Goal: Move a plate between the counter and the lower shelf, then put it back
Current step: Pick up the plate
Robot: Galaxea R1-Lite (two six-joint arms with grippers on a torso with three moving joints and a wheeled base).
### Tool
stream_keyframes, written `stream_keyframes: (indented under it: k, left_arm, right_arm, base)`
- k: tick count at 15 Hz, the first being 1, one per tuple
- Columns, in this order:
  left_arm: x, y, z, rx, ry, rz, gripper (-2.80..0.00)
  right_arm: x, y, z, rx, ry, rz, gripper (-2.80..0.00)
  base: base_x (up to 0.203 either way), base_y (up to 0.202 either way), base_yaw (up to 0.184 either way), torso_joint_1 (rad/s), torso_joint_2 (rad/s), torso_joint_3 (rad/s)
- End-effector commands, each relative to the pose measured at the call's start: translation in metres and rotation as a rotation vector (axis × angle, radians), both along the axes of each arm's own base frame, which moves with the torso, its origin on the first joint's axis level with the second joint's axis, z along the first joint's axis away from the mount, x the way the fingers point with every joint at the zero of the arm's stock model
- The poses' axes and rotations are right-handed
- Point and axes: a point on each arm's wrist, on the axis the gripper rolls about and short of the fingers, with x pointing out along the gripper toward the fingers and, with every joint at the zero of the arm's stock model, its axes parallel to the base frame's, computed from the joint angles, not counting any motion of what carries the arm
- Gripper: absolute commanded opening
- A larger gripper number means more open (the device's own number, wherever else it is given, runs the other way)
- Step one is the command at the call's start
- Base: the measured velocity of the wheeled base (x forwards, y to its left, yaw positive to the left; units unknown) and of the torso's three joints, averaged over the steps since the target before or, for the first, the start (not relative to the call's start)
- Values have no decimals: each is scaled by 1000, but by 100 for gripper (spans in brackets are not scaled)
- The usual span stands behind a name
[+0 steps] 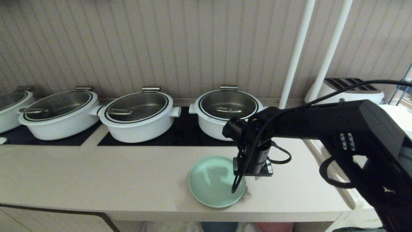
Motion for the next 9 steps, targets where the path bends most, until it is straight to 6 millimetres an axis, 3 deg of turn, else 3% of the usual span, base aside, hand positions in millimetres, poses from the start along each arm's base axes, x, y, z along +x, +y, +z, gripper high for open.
stream_keyframes:
  k: [1,9]
  left_arm:
    - [0,0,0,-1,0,0,-280]
    - [0,0,0,-1,-1,0,-280]
  right_arm:
    - [0,0,1,-2,1,-2,0]
    - [2,2,-8,-26,9,48,0]
  base:
    - [0,0,0,0,0,0]
    - [0,0,0,0,0,0]
